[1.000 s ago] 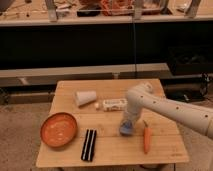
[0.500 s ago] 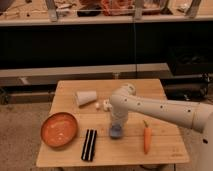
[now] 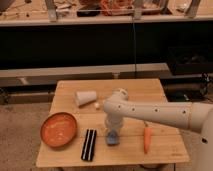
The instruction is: Wipe the white sponge on the table
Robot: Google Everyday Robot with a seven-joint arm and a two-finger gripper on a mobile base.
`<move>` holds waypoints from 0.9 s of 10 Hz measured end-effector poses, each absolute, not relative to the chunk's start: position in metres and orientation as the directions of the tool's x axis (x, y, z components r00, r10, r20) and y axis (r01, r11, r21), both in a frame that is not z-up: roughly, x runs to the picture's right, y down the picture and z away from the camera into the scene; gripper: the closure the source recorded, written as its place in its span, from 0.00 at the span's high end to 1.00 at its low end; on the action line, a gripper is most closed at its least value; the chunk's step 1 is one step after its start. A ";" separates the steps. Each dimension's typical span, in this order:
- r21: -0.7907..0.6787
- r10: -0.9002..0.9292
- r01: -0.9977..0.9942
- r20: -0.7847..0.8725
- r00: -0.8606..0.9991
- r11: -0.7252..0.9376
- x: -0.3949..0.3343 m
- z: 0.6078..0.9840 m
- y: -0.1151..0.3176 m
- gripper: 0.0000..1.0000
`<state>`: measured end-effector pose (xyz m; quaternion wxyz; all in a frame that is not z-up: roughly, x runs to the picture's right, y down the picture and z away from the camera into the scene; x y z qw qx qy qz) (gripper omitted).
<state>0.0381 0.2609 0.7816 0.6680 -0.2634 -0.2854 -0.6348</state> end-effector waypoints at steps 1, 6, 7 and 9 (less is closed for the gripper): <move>0.026 -0.694 0.999 0.719 0.010 0.042 0.037 0.774 0.270 0.07; 0.068 -0.674 0.997 0.738 -0.033 0.026 0.064 0.760 0.308 0.07; 0.060 -0.674 0.998 0.738 -0.020 0.037 0.077 0.758 0.309 0.07; 0.036 -0.688 0.997 0.726 0.023 0.072 0.106 0.751 0.308 0.07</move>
